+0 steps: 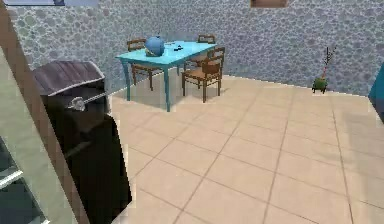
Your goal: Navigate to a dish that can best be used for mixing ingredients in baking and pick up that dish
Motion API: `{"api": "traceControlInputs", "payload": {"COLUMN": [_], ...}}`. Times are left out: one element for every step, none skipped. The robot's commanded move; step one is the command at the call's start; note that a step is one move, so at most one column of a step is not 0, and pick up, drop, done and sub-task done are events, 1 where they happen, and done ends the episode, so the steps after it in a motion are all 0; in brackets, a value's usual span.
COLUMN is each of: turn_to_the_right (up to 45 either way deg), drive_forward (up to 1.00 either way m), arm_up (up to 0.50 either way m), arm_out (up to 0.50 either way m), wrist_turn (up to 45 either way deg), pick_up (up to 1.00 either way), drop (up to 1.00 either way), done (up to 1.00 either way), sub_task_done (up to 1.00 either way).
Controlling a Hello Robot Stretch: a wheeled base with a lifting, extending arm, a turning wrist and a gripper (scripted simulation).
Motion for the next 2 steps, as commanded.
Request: {"api": "traceControlInputs", "payload": {"turn_to_the_right": [45.0,6.0], "drive_forward": [0.00,0.00], "arm_up": [0.00,0.00], "arm_out": [0.00,0.00], "wrist_turn": [0.0,0.0], "pick_up": [0.00,0.00], "drop": [0.00,0.00], "done": [0.00,0.00], "sub_task_done": [0.00,0.00]}}
